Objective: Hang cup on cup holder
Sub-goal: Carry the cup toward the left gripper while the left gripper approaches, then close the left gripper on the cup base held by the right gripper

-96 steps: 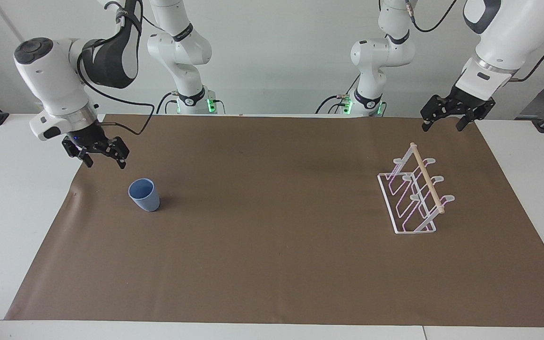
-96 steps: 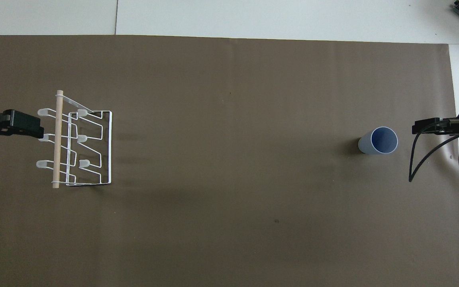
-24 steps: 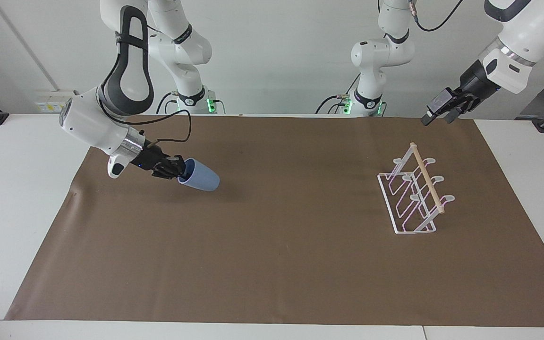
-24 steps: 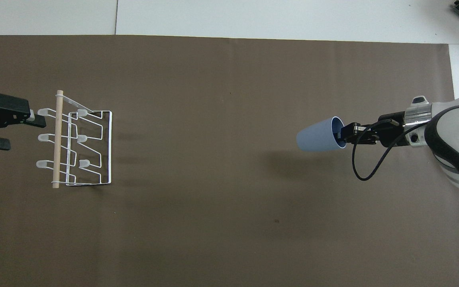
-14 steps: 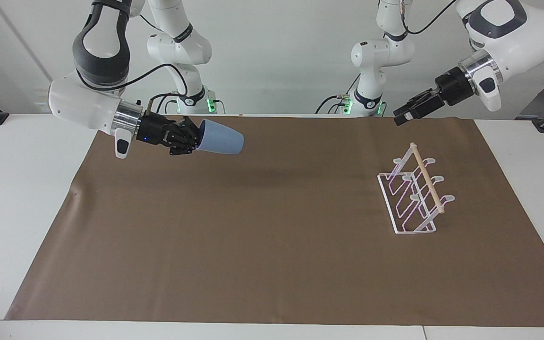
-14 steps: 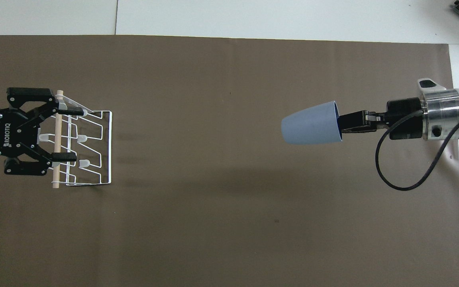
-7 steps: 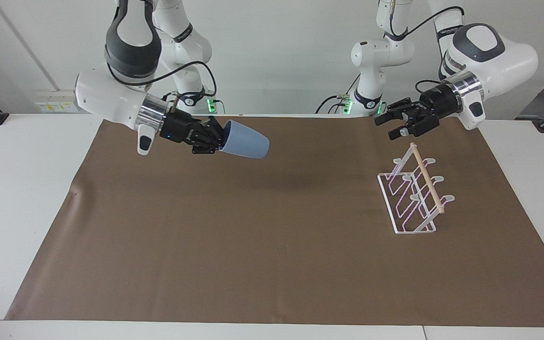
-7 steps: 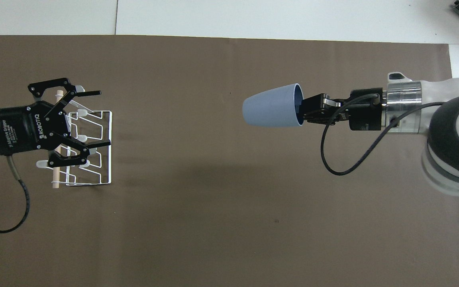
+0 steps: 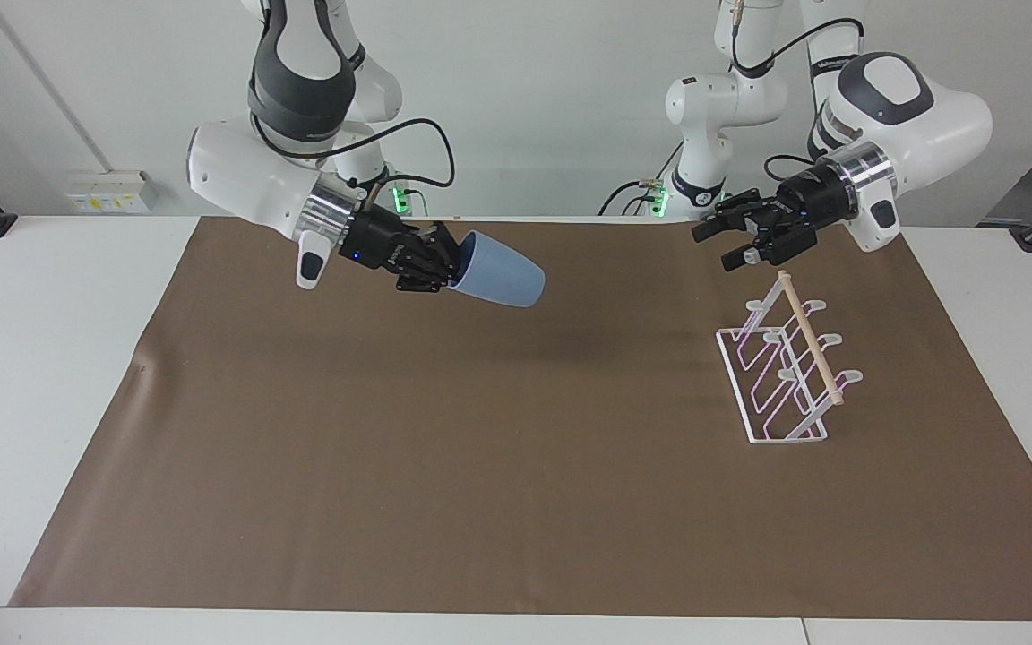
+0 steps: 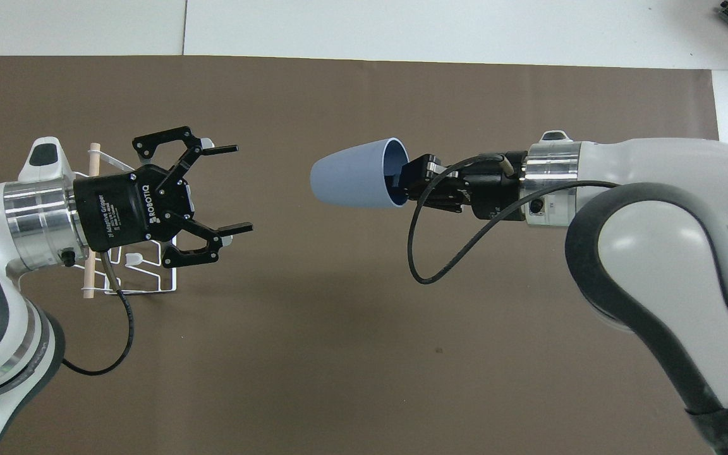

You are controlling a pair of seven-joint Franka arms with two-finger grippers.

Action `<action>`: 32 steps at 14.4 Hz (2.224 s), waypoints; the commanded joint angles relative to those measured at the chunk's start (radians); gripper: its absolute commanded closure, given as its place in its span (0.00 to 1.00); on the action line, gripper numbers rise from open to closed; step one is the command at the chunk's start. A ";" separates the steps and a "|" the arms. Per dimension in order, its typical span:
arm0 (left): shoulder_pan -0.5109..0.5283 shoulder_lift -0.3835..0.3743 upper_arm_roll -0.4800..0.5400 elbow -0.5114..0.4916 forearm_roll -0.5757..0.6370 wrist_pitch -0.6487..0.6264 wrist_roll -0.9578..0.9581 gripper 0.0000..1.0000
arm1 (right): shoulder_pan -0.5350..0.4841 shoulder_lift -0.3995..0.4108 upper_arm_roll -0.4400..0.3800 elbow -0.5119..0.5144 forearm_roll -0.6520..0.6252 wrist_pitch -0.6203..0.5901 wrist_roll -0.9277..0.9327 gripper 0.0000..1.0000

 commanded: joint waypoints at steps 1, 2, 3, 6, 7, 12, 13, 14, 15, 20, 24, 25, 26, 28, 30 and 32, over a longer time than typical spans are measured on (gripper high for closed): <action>-0.046 -0.002 0.011 -0.024 -0.027 0.052 -0.016 0.00 | -0.012 0.012 0.069 0.010 0.022 0.096 0.058 1.00; -0.049 0.007 0.013 -0.024 -0.055 0.060 -0.016 0.00 | -0.012 0.012 0.094 0.010 0.022 0.129 0.073 1.00; -0.054 0.010 0.011 -0.024 -0.067 0.072 -0.021 0.00 | -0.012 0.012 0.115 0.008 0.021 0.163 0.096 1.00; -0.095 0.013 0.011 -0.026 -0.089 0.134 -0.051 0.00 | -0.011 0.012 0.128 0.008 0.021 0.176 0.136 1.00; -0.106 0.013 0.011 -0.026 -0.110 0.146 -0.050 0.00 | -0.005 0.012 0.132 0.008 0.018 0.180 0.153 1.00; -0.144 0.021 0.009 -0.024 -0.141 0.218 -0.051 0.00 | 0.000 0.014 0.140 0.006 0.016 0.229 0.159 1.00; -0.146 0.024 0.009 -0.024 -0.142 0.224 -0.051 0.00 | 0.000 0.015 0.140 0.006 0.014 0.229 0.159 1.00; -0.148 0.027 0.009 -0.018 -0.147 0.229 -0.051 0.00 | -0.001 0.015 0.140 0.006 0.013 0.229 0.159 1.00; -0.154 0.029 0.009 -0.017 -0.159 0.242 -0.051 0.00 | -0.002 0.015 0.140 0.006 0.013 0.229 0.159 1.00; -0.178 0.056 0.009 0.000 -0.161 0.276 -0.048 0.00 | -0.002 0.015 0.140 0.006 0.011 0.229 0.159 1.00; -0.180 0.066 0.009 0.022 -0.161 0.272 -0.048 0.00 | -0.002 0.015 0.140 0.006 0.011 0.229 0.159 1.00; -0.180 0.069 0.009 0.025 -0.161 0.272 -0.048 0.00 | -0.003 0.015 0.140 0.008 0.011 0.229 0.159 1.00; -0.180 0.069 0.009 0.025 -0.159 0.270 -0.048 0.00 | -0.003 0.015 0.140 0.006 0.011 0.229 0.159 1.00; -0.180 0.070 0.009 0.034 -0.161 0.272 -0.048 0.00 | -0.003 0.015 0.140 0.006 0.011 0.229 0.159 1.00; -0.181 0.070 0.009 0.034 -0.159 0.275 -0.048 0.00 | -0.003 0.015 0.140 0.008 0.011 0.229 0.159 1.00; -0.180 0.072 0.009 0.034 -0.159 0.278 -0.048 0.05 | -0.003 0.015 0.140 0.008 0.013 0.229 0.159 1.00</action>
